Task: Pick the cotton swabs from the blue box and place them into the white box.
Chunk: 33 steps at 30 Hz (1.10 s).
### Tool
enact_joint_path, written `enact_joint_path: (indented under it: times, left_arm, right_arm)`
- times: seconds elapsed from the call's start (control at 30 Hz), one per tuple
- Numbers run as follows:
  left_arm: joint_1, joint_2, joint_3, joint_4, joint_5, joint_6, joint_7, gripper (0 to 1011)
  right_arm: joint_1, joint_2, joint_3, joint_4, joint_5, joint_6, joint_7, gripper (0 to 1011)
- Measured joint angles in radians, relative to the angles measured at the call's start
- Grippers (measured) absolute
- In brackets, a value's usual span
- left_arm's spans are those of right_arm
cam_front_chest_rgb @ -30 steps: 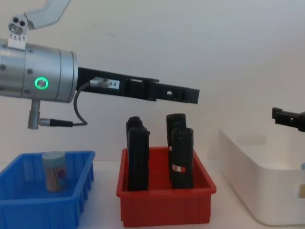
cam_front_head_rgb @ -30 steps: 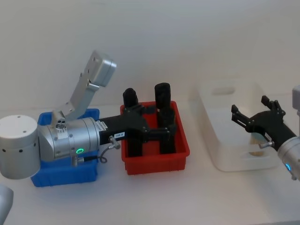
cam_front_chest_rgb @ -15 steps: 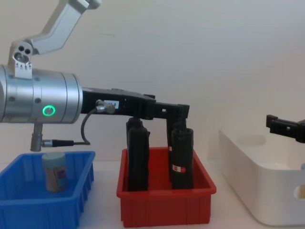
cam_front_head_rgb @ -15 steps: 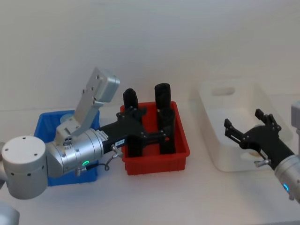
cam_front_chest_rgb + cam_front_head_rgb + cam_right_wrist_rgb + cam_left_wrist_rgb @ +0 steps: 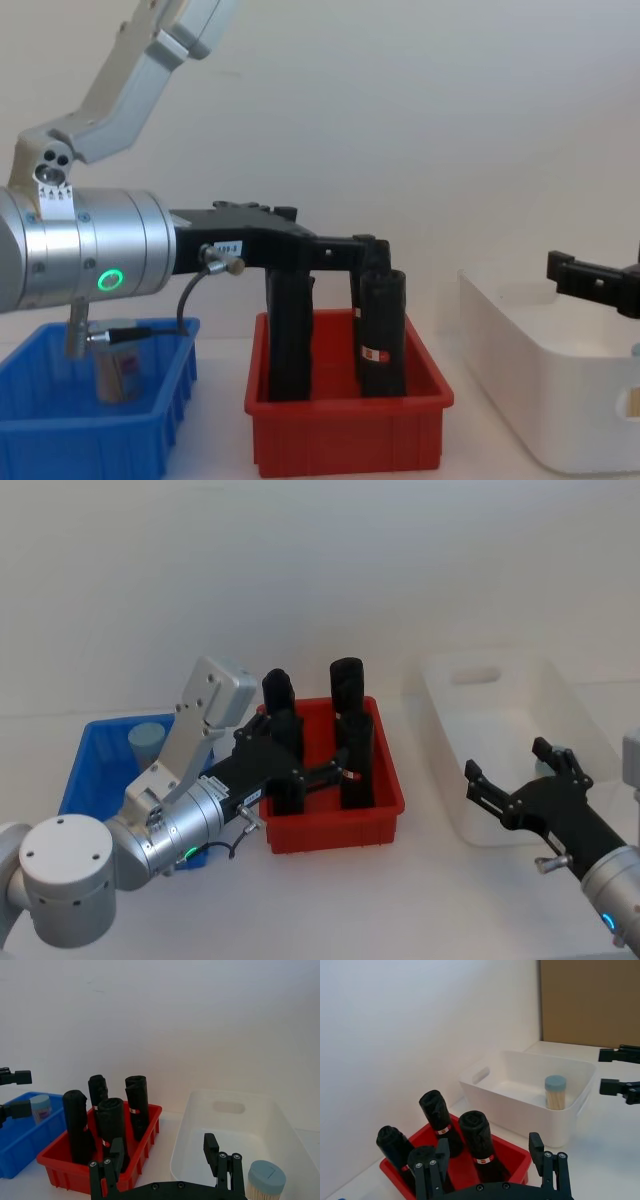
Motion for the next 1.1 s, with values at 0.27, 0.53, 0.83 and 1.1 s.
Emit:
enact_joint_path:
  times: [0.27, 0.53, 0.83, 1.1]
  left_arm:
    - [0.038, 0.001, 0.013, -0.015, 0.023, -0.056, 0.1, 1004]
    - [0.076, 0.003, 0.027, -0.029, 0.045, -0.111, 0.199, 1004]
    - [0.119, 0.005, 0.043, -0.046, 0.072, -0.177, 0.314, 1004]
    - [0.139, 0.005, 0.05, -0.054, 0.084, -0.206, 0.367, 1004]
  right_arm:
    - [-0.013, 0.001, -0.002, -0.015, 0.002, 0.002, -0.003, 1001]
    - [-0.014, 0.001, -0.001, -0.015, 0.002, 0.002, -0.003, 1002]
    - [-0.014, 0.001, -0.001, -0.015, 0.001, 0.002, -0.003, 1002]
    - [-0.01, -0.001, -0.001, -0.012, 0.0, 0.002, 0.002, 1002]
